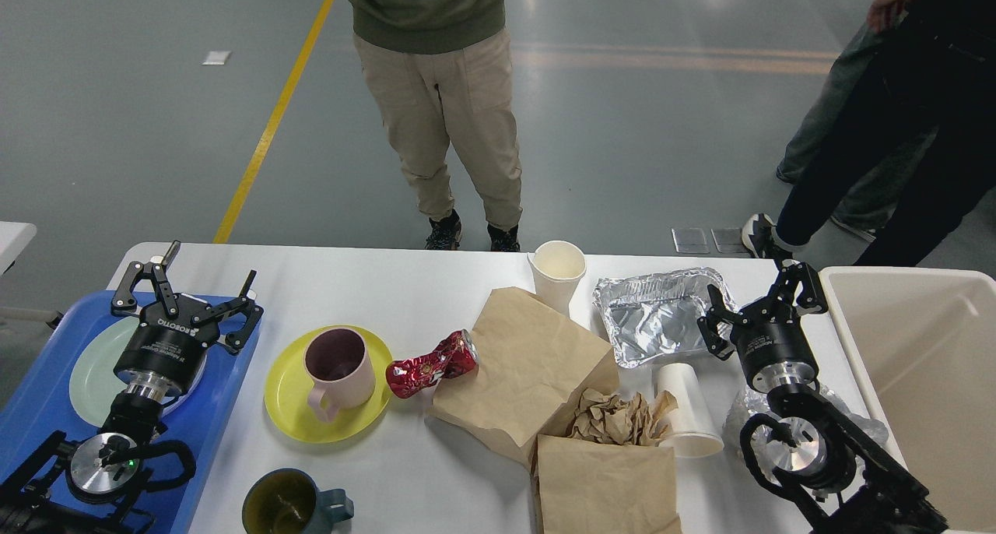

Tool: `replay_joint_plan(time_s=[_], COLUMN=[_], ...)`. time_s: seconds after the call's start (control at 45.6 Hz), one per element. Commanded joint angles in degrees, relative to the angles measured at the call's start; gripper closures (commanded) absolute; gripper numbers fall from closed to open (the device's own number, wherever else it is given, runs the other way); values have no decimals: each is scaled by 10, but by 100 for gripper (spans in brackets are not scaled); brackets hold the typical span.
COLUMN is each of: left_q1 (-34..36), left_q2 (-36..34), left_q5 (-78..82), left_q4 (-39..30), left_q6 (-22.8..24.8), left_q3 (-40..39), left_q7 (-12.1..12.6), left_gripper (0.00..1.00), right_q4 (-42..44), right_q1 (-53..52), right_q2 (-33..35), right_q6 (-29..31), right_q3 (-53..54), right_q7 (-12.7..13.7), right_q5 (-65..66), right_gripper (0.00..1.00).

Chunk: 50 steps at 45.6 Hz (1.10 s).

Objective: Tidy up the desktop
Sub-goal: 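Raise the left gripper up and away from the blue tray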

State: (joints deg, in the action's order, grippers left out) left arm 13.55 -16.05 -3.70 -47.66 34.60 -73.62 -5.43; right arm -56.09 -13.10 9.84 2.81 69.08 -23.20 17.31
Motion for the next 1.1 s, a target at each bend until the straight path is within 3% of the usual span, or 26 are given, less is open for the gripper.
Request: replay_joint_plan(time_s=[0.0, 0.285, 0.504, 0.592, 0.702, 0.877, 1.075], left_q1=[-5, -4, 8, 59, 163, 349, 552], left_q2=[-1, -39, -97, -162, -219, -252, -262], left_q5=[1, 6, 6, 2, 2, 4, 6], left_q4=[0, 9, 27, 48, 99, 129, 126], left_q6=[1, 1, -5, -11, -15, -2, -2], left_q3=[0, 2, 50, 139, 311, 611, 883], left_q7=[-2, -5, -6, -7, -4, -5, 0], left_gripper=[3, 3, 3, 3, 3, 3, 3], right_q4=[0, 0, 0, 0, 0, 0, -1], right_q1=[0, 0, 0, 0, 0, 0, 0], right_q2=[0, 0, 0, 0, 0, 0, 0], right_q6=[0, 0, 0, 0, 0, 0, 0], right_q3=[0, 0, 0, 0, 0, 0, 0], right_q7=[0, 0, 0, 0, 0, 0, 0], right_q5=[0, 0, 0, 0, 0, 0, 0], right_gripper=[0, 0, 0, 0, 0, 0, 0])
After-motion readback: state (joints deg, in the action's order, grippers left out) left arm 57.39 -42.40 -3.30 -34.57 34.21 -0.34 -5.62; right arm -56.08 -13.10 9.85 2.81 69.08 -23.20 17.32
